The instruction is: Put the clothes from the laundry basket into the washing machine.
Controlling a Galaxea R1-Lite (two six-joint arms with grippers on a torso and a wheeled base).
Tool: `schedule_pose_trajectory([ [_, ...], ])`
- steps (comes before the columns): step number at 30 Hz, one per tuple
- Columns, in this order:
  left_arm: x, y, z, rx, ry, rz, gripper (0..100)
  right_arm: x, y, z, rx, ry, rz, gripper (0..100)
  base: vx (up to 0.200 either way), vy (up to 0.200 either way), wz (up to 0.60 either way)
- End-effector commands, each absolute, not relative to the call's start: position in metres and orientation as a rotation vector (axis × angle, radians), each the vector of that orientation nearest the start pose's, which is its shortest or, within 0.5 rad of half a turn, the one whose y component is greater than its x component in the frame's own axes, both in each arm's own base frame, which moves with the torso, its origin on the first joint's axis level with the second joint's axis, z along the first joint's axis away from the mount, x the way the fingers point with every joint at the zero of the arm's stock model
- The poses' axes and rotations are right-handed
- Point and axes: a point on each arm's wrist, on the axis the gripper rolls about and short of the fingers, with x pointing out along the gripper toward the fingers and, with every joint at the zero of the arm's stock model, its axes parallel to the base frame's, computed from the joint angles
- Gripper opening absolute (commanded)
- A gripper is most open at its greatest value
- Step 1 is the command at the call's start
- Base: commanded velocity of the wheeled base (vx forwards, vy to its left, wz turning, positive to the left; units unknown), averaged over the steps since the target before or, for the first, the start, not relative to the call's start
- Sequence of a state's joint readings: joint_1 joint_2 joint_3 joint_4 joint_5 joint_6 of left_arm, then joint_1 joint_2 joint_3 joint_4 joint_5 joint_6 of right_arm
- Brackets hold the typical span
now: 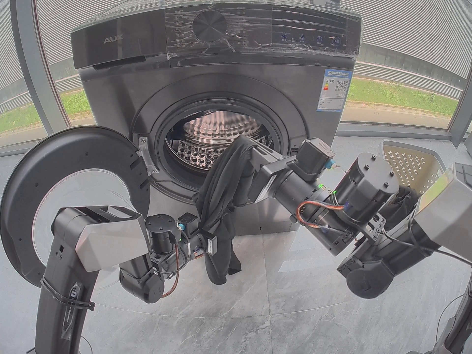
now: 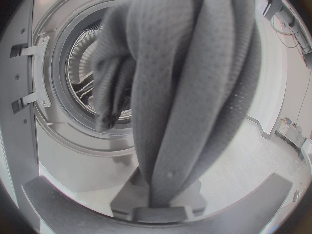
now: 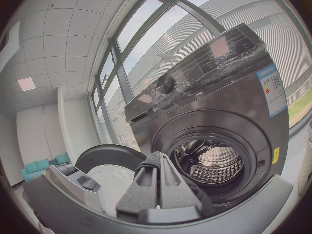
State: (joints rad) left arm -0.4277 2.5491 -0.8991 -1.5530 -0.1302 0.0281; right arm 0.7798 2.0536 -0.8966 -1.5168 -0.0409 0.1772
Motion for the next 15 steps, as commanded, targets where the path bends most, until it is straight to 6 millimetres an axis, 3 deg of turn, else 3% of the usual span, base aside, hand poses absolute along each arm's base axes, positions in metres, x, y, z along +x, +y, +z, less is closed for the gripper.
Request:
schedule_pose_trajectory([
  [1, 0.363, -0.171, -0.011, 0.044, 0.095, -0.572, 0, 0.289, 0.253, 0.166, 0.302, -0.277, 0.705, 0, 0.0, 0.0, 0.0],
  [6, 0.337, -0.168, 0.008, 0.048, 0.121, -0.61, 0, 0.311, 0.242, 0.162, 0.293, -0.284, 0.655, 0, 0.0, 0.0, 0.0],
  [14, 0.295, -0.16, 0.044, 0.049, 0.124, -0.698, 0, 0.326, 0.234, 0.148, 0.282, -0.268, 0.619, 0, 0.0, 0.0, 0.0],
  [15, 0.28, -0.155, 0.055, 0.052, 0.122, -0.732, 0, 0.329, 0.233, 0.142, 0.276, -0.256, 0.611, 0, 0.0, 0.0, 0.0],
])
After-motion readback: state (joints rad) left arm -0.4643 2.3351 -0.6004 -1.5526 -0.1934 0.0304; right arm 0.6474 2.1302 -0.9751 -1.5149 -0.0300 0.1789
